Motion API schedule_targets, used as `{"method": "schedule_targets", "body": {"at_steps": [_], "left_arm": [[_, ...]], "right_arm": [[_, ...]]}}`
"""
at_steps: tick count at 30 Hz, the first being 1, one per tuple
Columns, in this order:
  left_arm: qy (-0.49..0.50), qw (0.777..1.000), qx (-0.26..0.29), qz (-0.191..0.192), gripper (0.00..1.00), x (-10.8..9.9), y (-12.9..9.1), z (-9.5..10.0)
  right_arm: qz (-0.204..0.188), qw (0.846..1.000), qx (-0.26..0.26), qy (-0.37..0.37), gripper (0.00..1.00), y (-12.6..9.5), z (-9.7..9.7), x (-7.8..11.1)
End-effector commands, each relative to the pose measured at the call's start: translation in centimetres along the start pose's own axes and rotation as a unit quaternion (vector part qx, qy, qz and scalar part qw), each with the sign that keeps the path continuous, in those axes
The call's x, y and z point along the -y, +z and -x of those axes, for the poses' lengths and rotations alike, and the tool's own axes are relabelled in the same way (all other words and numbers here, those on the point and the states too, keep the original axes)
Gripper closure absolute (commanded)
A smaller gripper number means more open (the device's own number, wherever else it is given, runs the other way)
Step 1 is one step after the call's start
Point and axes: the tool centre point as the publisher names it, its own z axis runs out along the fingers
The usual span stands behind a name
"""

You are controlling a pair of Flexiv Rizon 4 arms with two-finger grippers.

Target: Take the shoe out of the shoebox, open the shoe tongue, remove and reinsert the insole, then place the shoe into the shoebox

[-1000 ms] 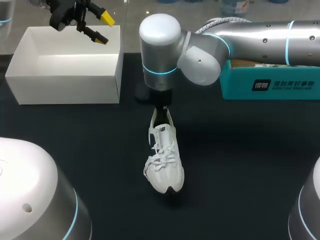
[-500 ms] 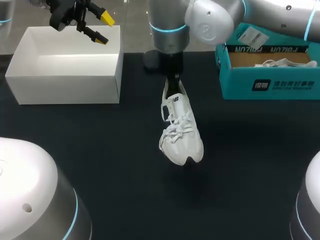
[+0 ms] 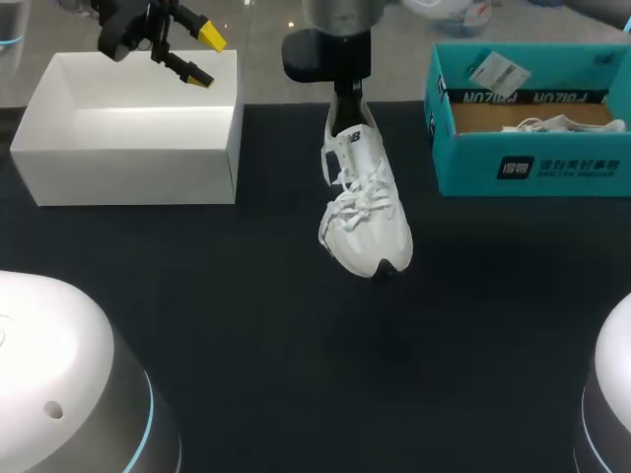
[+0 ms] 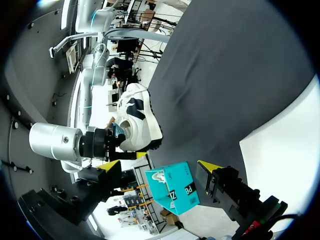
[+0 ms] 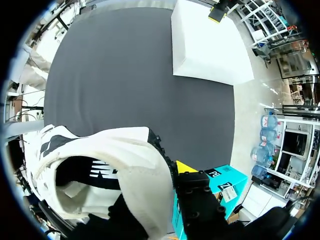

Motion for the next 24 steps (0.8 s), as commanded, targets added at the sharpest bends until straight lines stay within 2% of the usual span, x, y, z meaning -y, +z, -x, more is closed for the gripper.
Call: {"method": "schedule_targets", "body": {"at_steps": [1,20,24], "left_arm": [[0.000,1.000,-0.001,-0.002,0.00,-0.1,-0.1,0.0],[0.000,1.000,-0.001,-0.002,0.00,-0.1,-0.1,0.0],[0.000,1.000,-0.001,-0.002,0.00,-0.1,-0.1,0.0]], "right_arm": [[-0.004,0.999,0.035,0.008,1.00,-1.3,0.1,0.4],[-0.004,0.999,0.035,0.008,1.00,-1.3,0.1,0.4],[0.027,0.999,0.028,0.002,1.00,-1.6,0.1,2.9]]}}
